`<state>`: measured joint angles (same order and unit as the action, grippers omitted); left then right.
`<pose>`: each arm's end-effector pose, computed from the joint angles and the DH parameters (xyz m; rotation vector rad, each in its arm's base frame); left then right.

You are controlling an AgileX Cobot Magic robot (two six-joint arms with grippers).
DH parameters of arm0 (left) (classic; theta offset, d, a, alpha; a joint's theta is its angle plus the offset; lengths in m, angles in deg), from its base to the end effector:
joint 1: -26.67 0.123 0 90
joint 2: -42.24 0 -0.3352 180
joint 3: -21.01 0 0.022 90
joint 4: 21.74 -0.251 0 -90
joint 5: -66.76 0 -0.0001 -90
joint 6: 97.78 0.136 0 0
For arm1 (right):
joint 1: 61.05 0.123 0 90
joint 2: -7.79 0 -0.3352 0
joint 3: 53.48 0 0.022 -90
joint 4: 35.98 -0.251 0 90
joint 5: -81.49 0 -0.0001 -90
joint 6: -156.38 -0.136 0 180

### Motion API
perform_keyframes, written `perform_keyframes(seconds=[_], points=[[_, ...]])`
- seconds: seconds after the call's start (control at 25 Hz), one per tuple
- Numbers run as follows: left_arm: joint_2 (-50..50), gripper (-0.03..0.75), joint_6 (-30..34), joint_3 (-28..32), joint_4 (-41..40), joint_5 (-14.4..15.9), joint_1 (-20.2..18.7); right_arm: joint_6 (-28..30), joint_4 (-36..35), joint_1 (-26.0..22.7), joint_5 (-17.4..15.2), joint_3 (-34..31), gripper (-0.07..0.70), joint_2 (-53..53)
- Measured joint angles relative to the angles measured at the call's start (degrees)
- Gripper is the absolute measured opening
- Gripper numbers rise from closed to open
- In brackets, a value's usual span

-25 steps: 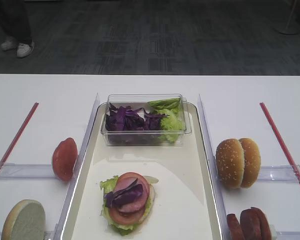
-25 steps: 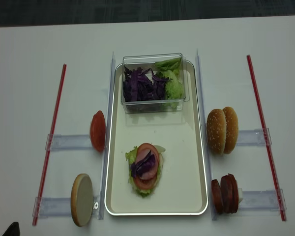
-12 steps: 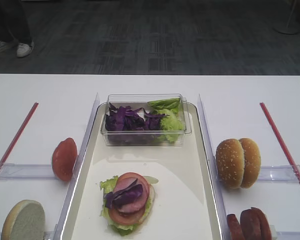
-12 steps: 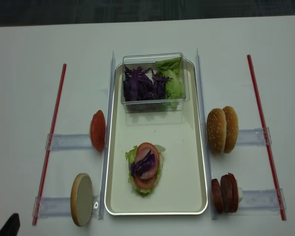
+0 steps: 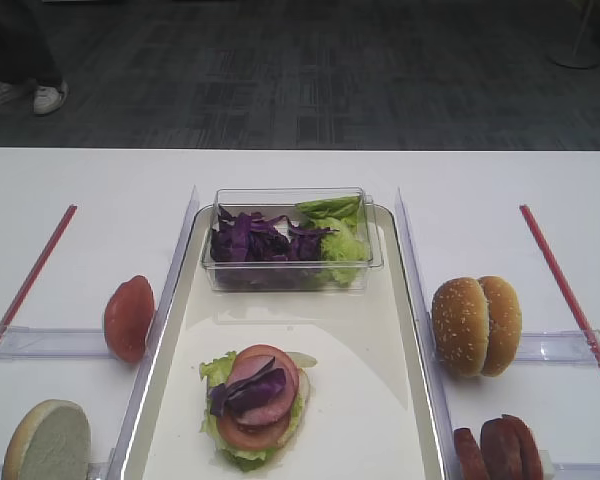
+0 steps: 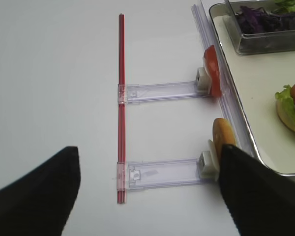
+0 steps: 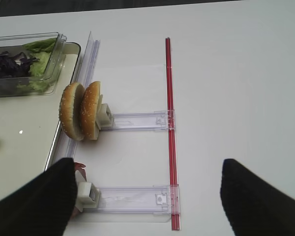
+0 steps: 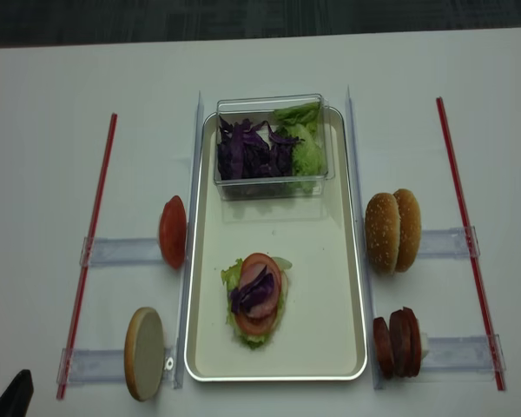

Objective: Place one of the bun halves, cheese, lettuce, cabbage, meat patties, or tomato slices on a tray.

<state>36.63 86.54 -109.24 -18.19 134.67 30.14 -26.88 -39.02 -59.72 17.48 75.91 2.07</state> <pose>-0.0256 -0.0094 0.2420 0.0242 2.1496 0.0038 -0.0198 0.0060 0.2452 0.0311 2.1009 0.1123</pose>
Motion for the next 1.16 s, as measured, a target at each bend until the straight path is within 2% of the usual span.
perform_keyframes(seconds=[1.16], points=[[0.00,0.549,-0.12,0.00,-0.48,-0.13,0.00,0.00,0.00,0.00,0.00,0.00,0.613,0.00]])
